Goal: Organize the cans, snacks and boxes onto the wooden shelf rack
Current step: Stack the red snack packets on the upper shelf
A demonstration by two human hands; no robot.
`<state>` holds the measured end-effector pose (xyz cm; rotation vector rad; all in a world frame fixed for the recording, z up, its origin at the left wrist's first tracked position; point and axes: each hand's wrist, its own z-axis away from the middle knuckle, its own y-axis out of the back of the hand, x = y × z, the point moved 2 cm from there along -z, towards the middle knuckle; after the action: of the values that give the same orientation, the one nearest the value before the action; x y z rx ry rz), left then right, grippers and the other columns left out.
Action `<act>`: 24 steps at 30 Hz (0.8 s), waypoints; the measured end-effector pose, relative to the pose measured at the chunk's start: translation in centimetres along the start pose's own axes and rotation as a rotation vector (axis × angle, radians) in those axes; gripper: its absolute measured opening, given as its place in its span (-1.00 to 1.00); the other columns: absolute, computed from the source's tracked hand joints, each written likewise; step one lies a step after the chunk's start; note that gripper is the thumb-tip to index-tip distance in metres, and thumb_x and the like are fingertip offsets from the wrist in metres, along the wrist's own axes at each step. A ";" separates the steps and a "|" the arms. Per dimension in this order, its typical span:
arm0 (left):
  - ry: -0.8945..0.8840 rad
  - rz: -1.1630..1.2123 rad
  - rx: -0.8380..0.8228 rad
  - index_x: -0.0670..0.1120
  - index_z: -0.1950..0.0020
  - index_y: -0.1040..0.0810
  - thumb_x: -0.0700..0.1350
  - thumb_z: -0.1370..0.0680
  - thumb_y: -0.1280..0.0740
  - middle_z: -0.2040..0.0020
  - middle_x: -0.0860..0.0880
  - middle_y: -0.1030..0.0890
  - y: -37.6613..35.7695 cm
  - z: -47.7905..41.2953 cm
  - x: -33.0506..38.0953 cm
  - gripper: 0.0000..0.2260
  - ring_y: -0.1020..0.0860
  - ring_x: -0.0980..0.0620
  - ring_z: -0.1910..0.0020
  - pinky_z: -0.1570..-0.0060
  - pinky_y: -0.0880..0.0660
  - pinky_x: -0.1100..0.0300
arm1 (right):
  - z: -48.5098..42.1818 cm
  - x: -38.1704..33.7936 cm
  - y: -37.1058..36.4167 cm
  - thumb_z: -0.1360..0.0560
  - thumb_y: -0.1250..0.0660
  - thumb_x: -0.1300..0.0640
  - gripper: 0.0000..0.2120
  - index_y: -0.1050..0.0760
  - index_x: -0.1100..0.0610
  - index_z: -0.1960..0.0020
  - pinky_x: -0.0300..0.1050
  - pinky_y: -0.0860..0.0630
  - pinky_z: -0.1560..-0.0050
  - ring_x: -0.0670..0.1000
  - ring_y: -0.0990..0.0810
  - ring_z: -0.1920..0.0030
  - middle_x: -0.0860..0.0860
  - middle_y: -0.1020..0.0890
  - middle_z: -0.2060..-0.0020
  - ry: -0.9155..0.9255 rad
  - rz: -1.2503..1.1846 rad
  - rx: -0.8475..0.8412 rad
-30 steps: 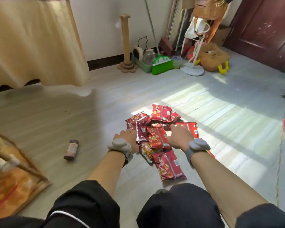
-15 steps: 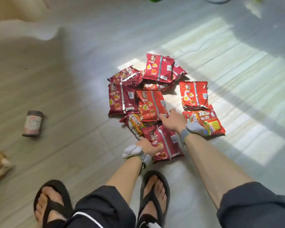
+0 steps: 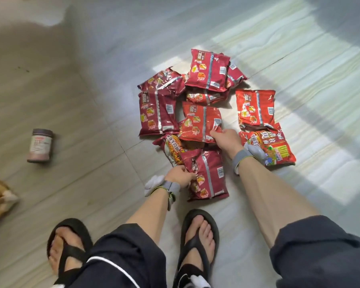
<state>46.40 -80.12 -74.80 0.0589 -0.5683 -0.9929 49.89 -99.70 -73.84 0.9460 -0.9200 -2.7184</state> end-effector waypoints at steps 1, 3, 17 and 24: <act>0.013 0.041 -0.014 -0.05 0.03 -0.49 -0.02 -0.55 -0.36 0.02 -0.05 -0.60 0.3 0.2 -0.2 -0.87 -0.58 -0.07 -0.01 -0.15 -0.58 0.02 | 0.2 0.0 0.2 -0.53 -0.32 -0.07 -0.74 -0.61 0.13 0.03 -0.01 -0.53 -0.12 0.12 -0.62 -0.02 0.05 -0.68 0.02 -0.002 -0.018 0.013; 0.021 0.099 0.006 -0.01 0.01 -0.48 -0.03 -0.57 -0.33 -0.04 -0.06 -0.61 2.2 2.6 -0.9 -0.92 -0.60 -0.07 -0.07 -0.15 -0.59 -0.01 | 2.4 -1.2 0.6 -0.58 -0.25 -0.04 -0.75 -0.57 0.11 -0.06 -0.06 -0.46 -0.11 0.12 -0.57 -0.05 0.04 -0.63 -0.01 0.032 -0.035 0.052; -0.090 0.361 0.555 -0.13 -0.35 -0.42 0.13 -0.51 -0.28 -0.12 -0.13 -0.61 22.1 22.4 -6.8 -0.49 -0.57 -0.16 -0.14 -0.20 -0.50 0.02 | 21.5 -15.4 0.0 -0.53 -0.37 0.25 -0.91 -0.48 0.16 0.12 -0.11 -0.55 0.34 0.05 -0.57 0.36 0.13 -0.60 0.20 0.339 -0.482 -0.192; -0.132 0.633 0.750 -0.20 -0.32 -0.44 0.08 -0.63 -0.26 -0.14 -0.12 -0.63 29.6 31.8 -11.4 -0.60 -0.55 -0.13 -0.19 -0.23 -0.44 0.10 | 31.3 -23.5 -3.8 -0.53 -0.32 0.29 -0.91 -0.48 0.23 -0.04 -0.07 -0.62 0.18 0.12 -0.67 0.11 0.17 -0.64 0.05 0.477 -0.607 -0.510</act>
<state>49.45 -47.93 -43.61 0.4531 -0.9823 -0.1326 50.27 -73.71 -44.28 1.8347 0.1771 -2.6977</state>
